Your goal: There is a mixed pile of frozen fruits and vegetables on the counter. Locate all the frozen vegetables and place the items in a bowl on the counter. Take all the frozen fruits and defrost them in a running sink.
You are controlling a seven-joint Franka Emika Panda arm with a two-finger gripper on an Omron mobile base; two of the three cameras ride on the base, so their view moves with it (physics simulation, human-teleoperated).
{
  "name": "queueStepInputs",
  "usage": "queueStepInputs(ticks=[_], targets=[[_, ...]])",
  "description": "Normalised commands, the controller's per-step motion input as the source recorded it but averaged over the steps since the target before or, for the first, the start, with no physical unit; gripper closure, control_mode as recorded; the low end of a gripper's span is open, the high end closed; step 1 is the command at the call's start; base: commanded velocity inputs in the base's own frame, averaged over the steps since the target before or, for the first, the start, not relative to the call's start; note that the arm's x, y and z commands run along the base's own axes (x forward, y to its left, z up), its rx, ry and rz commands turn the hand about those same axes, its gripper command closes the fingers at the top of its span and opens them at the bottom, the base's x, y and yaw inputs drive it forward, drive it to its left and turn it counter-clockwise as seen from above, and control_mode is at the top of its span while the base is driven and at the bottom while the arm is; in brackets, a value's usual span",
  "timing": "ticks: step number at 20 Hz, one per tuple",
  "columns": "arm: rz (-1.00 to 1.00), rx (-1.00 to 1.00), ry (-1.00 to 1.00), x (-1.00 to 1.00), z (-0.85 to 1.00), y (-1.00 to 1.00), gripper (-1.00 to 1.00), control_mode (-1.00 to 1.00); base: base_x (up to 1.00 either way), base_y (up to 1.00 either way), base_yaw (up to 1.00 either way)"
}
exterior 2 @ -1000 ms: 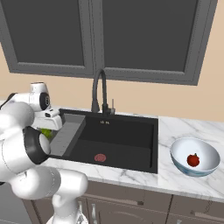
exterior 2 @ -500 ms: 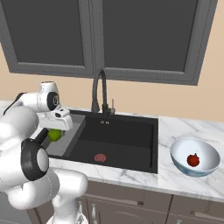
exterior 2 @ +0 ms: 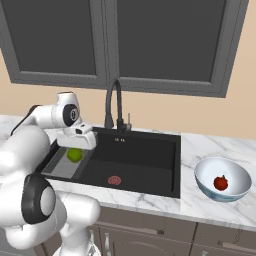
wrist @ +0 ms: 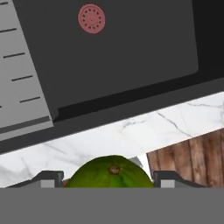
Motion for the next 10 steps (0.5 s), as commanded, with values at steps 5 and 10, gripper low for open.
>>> queueStepInputs(ticks=[5,10], targets=[[0.00,-0.03,-0.02,-0.11,0.15,-0.50,1.00,-1.00,0.00,0.00,0.00],[0.00,0.00,-0.01,-0.10,0.06,-0.55,1.00,-1.00,0.00,0.00,0.00]])
